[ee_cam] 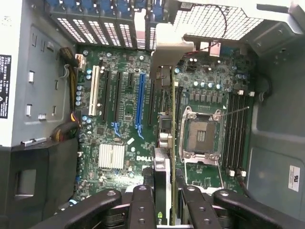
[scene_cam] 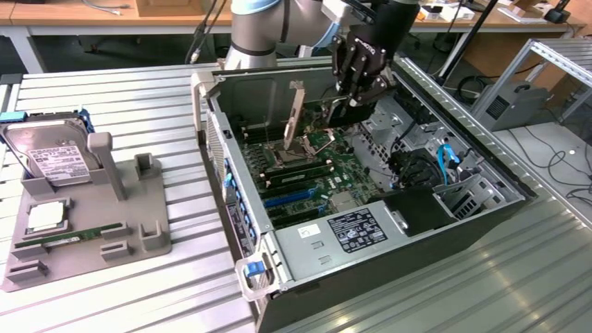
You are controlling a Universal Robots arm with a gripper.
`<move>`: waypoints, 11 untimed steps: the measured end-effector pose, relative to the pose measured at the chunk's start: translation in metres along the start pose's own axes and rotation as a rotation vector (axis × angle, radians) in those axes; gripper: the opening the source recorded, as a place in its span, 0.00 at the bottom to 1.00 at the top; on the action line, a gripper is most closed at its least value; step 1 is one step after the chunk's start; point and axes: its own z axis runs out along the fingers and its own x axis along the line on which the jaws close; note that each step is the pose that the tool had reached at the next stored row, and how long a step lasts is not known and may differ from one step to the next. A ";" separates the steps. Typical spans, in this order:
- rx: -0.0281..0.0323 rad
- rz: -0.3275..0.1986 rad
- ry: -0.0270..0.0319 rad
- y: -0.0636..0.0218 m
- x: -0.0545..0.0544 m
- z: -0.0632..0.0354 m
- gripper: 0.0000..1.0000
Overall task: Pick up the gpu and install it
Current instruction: 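Insert the gpu into the slot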
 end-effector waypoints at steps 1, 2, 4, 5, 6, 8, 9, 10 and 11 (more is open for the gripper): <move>0.0000 0.000 0.0000 0.0000 0.000 0.0000 0.27; 0.0131 0.000 0.0015 0.0000 0.000 0.0002 0.27; 0.0299 -0.001 0.0032 -0.0001 0.000 0.0005 0.27; 0.0296 0.000 0.0053 -0.0001 0.000 0.0005 0.27; 0.0298 0.008 0.0049 0.0003 0.000 0.0020 0.27; 0.0305 0.048 0.0036 0.0003 0.001 0.0065 0.27; 0.0305 0.051 0.0035 0.0005 0.001 0.0078 0.27; 0.0306 0.054 0.0034 0.0013 0.002 0.0094 0.27; 0.0307 0.058 0.0032 0.0027 0.003 0.0123 0.27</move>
